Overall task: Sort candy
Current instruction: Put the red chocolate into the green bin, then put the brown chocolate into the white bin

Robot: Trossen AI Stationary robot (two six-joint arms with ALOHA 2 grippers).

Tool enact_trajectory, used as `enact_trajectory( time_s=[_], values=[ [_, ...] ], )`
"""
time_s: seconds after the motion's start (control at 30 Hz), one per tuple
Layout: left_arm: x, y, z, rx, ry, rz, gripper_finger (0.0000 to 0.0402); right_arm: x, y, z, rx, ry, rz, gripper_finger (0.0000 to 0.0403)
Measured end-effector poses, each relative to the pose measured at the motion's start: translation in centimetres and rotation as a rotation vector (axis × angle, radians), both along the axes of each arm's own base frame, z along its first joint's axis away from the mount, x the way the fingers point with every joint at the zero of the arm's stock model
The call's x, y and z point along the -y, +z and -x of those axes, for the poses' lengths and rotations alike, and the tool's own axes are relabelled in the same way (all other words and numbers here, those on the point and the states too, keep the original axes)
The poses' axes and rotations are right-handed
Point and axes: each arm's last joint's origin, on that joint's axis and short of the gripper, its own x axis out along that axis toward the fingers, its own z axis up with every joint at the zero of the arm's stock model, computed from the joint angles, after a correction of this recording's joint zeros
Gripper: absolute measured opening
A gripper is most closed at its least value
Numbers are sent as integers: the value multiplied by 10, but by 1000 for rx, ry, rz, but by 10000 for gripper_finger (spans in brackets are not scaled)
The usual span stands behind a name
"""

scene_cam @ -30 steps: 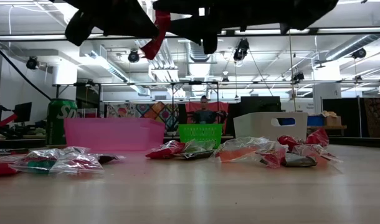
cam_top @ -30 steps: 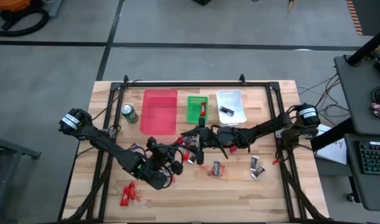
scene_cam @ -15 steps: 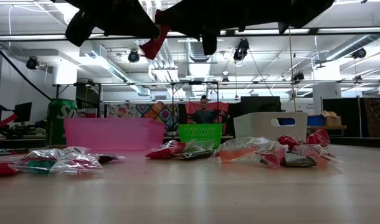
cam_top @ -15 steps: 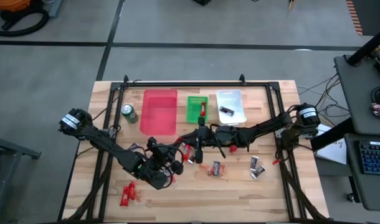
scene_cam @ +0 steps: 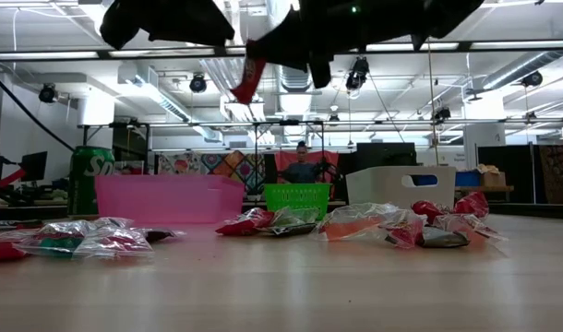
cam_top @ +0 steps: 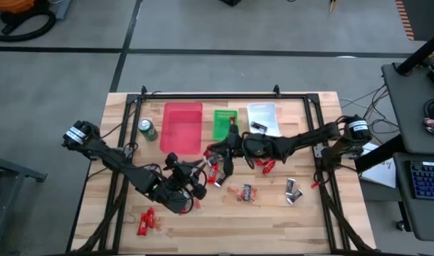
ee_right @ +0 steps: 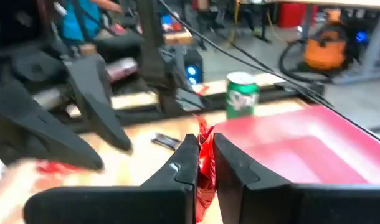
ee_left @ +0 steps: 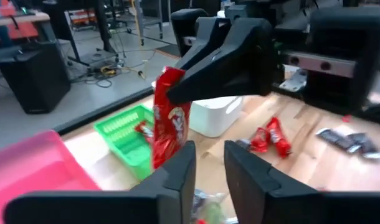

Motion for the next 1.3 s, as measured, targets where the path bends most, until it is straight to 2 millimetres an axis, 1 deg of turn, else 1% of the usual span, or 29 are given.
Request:
enact_trajectory(
  time_s=[0.1,0.2,0.3,0.37,0.47,0.53,0.67,0.8,0.87,0.97,1.03,1.2,1.3],
  values=[
    [-5,4,8,-49,0,-31,86,26,-4,5,-94,-70,8,22],
    [-10,9,17,-102,-17,-38,88,60,-11,13,-191,-147,-7,22],
    [-14,12,23,-141,-27,-47,89,94,-23,20,-275,-198,-34,22],
    [-16,12,26,-161,-28,-56,89,114,-33,24,-310,-199,-70,22],
    [-18,14,29,-182,-27,-69,89,136,-44,27,-322,-172,-139,22],
    [-20,14,31,-197,-27,-77,89,144,-52,27,-333,-166,-171,22],
    [-23,14,33,-226,-24,-92,89,151,-65,24,-365,-176,-191,39],
    [-27,13,32,-247,-9,-101,89,154,-73,17,-385,-175,-188,81],
    [-29,13,32,-249,-5,-99,89,156,-74,15,-404,-215,-185,103],
    [-29,12,31,-263,-26,-73,89,160,-70,15,-451,-319,-153,132],
    [-28,11,31,-266,-43,-42,89,161,-66,15,-479,-344,-142,148],
    [-25,8,30,-305,-123,67,89,156,-49,13,-508,-329,-151,171],
    [-23,6,31,-336,-181,161,89,145,-38,13,-538,-280,-184,175]
  ],
)
